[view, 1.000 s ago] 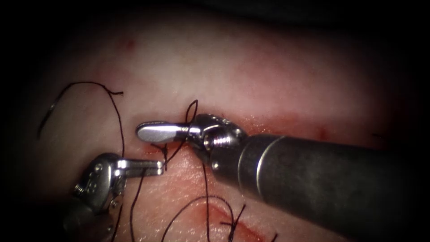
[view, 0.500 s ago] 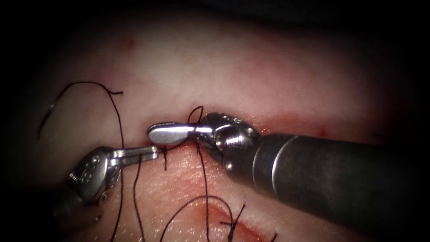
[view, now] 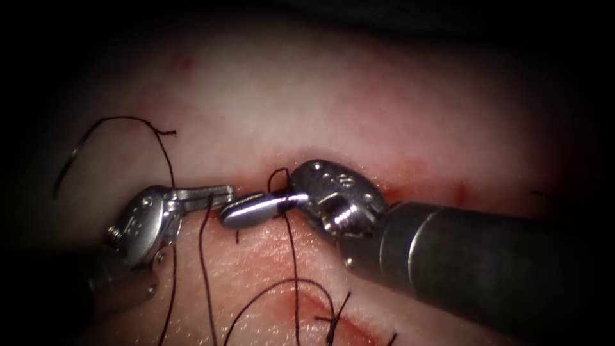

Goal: Wound Closure
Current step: With the right hand grab the short end of the suture.

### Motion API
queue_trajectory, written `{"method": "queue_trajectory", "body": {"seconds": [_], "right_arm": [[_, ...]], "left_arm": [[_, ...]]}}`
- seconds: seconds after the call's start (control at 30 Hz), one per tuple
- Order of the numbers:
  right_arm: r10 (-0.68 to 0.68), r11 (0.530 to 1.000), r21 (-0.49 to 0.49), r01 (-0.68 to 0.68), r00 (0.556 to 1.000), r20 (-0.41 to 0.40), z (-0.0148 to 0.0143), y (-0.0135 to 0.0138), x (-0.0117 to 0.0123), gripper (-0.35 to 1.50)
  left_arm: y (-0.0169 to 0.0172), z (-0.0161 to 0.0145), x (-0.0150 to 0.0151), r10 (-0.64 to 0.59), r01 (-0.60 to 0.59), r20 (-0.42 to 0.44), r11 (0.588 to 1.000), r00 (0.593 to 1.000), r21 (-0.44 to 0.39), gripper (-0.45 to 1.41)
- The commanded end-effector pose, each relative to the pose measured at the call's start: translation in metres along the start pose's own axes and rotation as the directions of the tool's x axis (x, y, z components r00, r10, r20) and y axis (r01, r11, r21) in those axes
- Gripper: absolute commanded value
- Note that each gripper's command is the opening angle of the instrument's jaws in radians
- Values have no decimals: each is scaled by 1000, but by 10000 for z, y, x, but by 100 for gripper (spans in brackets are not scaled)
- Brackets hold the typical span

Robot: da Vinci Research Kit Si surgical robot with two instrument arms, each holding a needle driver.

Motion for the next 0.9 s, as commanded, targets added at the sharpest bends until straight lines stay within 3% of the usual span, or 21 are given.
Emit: {"method": "queue_trajectory", "body": {"seconds": [0.03,0.1,0.23,0.3,0.43,0.47,0.53,0.57,0.67,0.73,0.9], "right_arm": [[-38,999,31,37,998,49,6,6,-5,-35],[-120,988,112,103,980,161,8,3,-7,-35],[-238,958,221,183,936,258,13,2,-10,-35],[-321,923,322,212,886,336,14,0,-14,-35],[-406,877,421,232,827,390,12,0,-22,-35],[-426,873,417,252,811,401,11,1,-24,-35],[-490,860,406,310,724,485,8,6,-29,-35],[-490,860,406,310,724,485,8,6,-29,-35],[-545,834,426,350,635,547,4,8,-35,-35],[-572,819,421,388,607,552,2,9,-32,-35],[-582,811,337,478,598,551,-2,21,-10,-35]], "left_arm": [[-3,6,-4,-6,6,-7,1000,1000,-7,-45],[-2,8,0,-16,16,-15,1000,1000,-17,-45],[3,15,9,-29,29,-21,999,999,-34,-45],[10,19,17,-47,45,-26,997,999,-56,-45],[20,24,26,-71,68,-29,995,997,-74,-45],[22,26,28,-72,70,-26,995,997,-76,-45],[30,31,34,-82,80,-14,994,997,-80,-45],[30,31,34,-82,80,-14,994,997,-80,-45],[33,35,39,-86,84,-17,993,996,-87,-45],[33,35,40,-87,85,-14,992,996,-89,-45],[35,36,38,-91,89,-16,992,996,-91,-45]]}}
